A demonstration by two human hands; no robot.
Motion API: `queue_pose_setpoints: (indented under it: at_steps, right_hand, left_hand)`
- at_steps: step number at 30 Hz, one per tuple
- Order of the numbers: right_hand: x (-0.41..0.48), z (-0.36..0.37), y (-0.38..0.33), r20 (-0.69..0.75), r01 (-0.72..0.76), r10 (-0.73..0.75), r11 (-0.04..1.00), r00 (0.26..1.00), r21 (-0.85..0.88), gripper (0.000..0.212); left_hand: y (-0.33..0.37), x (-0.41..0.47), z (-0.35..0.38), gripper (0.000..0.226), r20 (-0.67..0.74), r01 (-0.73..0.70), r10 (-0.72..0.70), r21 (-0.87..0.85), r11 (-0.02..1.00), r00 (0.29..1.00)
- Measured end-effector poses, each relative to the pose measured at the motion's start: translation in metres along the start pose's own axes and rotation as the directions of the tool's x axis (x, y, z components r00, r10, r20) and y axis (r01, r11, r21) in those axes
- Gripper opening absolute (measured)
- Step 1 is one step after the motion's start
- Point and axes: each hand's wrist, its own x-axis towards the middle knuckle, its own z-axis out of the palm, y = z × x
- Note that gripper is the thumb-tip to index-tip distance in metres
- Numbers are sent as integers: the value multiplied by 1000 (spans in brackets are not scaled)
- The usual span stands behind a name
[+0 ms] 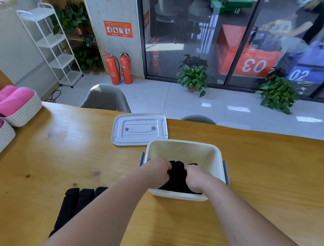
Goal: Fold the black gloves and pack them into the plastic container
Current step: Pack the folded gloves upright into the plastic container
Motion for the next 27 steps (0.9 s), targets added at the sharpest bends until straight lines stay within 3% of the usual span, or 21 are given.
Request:
queue_pose_setpoints:
  at_steps: [2,5,9,12,15,19,24,27]
  right_hand:
    - [-6,-3,-16,-39,34,-34,999,999,-8,55]
    - [-20,-6,-51,-115,123,-125,992,985,-27,47]
    - [-39,11,-102,-271,317,-309,948,912,-15,46]
    - [-56,34,-139,-370,455,-436,890,820,-41,49]
    - [-67,59,-170,-380,535,-548,831,745,-151,45]
    - [-73,98,-197,-209,540,-553,833,807,-120,39]
    - [-64,166,-207,93,422,-412,892,906,-161,24]
    - [-61,201,-203,165,342,-313,921,935,-189,36]
  left_hand:
    - [-8,-17,-9,40,-179,-30,16,-79,996,984]
    - [-32,-50,-17,40,-450,-81,-33,-232,969,892]
    - [-84,-93,-4,33,-587,-19,-191,-333,943,787]
    - [-122,-125,17,32,-547,95,-299,-370,924,782]
    - [-153,-156,41,32,-483,192,-380,-394,899,789]
    - [-178,-190,79,32,-394,285,-462,-429,857,795]
    - [-190,-222,140,37,-248,360,-475,-393,846,845]
    - [-189,-231,166,34,-165,411,-485,-344,844,859]
